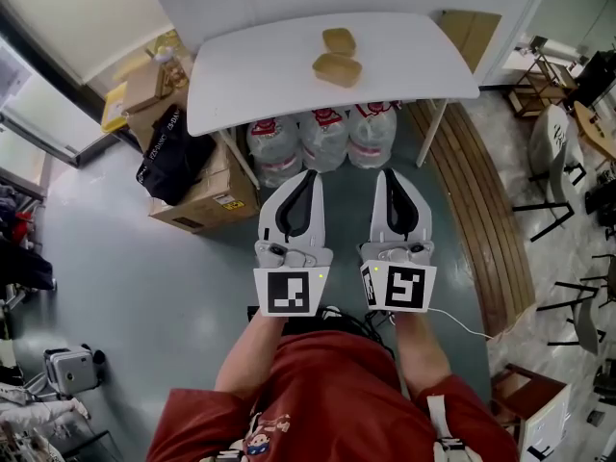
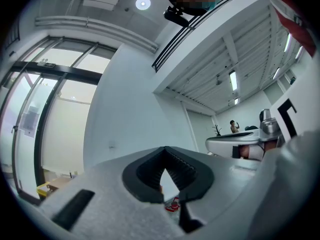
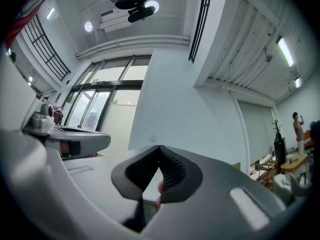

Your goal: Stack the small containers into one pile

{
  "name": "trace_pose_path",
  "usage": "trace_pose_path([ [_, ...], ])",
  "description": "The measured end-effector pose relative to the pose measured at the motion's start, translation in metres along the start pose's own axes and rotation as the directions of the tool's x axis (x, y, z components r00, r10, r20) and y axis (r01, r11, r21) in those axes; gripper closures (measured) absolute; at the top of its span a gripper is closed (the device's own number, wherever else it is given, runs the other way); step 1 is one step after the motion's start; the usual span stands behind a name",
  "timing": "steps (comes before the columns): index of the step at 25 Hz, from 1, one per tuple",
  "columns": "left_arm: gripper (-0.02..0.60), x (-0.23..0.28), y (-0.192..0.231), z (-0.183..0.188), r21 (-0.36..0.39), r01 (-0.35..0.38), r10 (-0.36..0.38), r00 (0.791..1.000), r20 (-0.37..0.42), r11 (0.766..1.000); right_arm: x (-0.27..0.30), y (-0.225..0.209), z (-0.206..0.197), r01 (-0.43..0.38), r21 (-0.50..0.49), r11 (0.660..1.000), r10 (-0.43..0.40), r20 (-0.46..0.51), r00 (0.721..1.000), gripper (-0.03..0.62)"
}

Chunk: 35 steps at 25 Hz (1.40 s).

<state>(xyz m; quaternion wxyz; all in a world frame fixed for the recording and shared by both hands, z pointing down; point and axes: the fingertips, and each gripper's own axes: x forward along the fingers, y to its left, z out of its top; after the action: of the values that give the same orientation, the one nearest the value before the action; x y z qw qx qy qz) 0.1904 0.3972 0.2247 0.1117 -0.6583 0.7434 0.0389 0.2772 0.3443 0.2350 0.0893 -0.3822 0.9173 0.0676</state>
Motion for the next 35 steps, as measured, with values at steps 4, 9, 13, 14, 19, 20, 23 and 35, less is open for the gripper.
trace_pose_path([
  [4, 0.58, 0.014, 0.006, -0.011, -0.003, 0.009, -0.009, 1.0, -0.016, 1.0, 0.014, -0.002, -0.008, 0.002, 0.005, 1.0, -0.002, -0.007, 1.0, 0.592],
  [9, 0.58, 0.037, 0.02, -0.022, -0.015, 0.024, -0.024, 1.0, 0.004, 1.0, 0.039, -0.002, -0.019, 0.009, -0.018, 1.0, -0.009, -0.014, 1.0, 0.592],
  [13, 0.58, 0.065, 0.04, -0.033, -0.033, 0.036, -0.036, 0.999, 0.009, 0.999, 0.072, -0.001, -0.028, 0.013, -0.046, 0.999, -0.014, -0.022, 1.0, 0.592],
  [14, 0.58, 0.074, 0.047, -0.035, -0.035, 0.038, -0.038, 0.999, 0.011, 0.999, 0.082, 0.0, -0.029, 0.014, -0.052, 0.999, -0.016, -0.024, 1.0, 0.592],
  [19, 0.58, 0.114, 0.087, -0.046, -0.058, 0.045, -0.043, 0.999, 0.021, 0.997, 0.136, 0.007, -0.035, 0.023, -0.098, 0.995, -0.026, -0.031, 0.999, 0.592],
  [20, 0.58, 0.123, 0.097, -0.049, -0.072, 0.041, -0.04, 0.999, 0.02, 0.997, 0.148, 0.008, -0.036, 0.024, -0.102, 0.994, -0.028, -0.032, 0.999, 0.592],
  [23, 0.58, 0.146, 0.12, -0.052, -0.085, 0.038, -0.035, 0.999, 0.034, 0.996, 0.177, 0.01, -0.04, 0.028, -0.115, 0.993, -0.033, -0.038, 0.999, 0.592],
  [35, 0.58, 0.222, 0.176, -0.075, -0.102, 0.066, -0.061, 0.997, 0.051, 0.993, 0.269, 0.009, -0.06, 0.059, -0.137, 0.989, -0.065, -0.044, 0.997, 0.592],
])
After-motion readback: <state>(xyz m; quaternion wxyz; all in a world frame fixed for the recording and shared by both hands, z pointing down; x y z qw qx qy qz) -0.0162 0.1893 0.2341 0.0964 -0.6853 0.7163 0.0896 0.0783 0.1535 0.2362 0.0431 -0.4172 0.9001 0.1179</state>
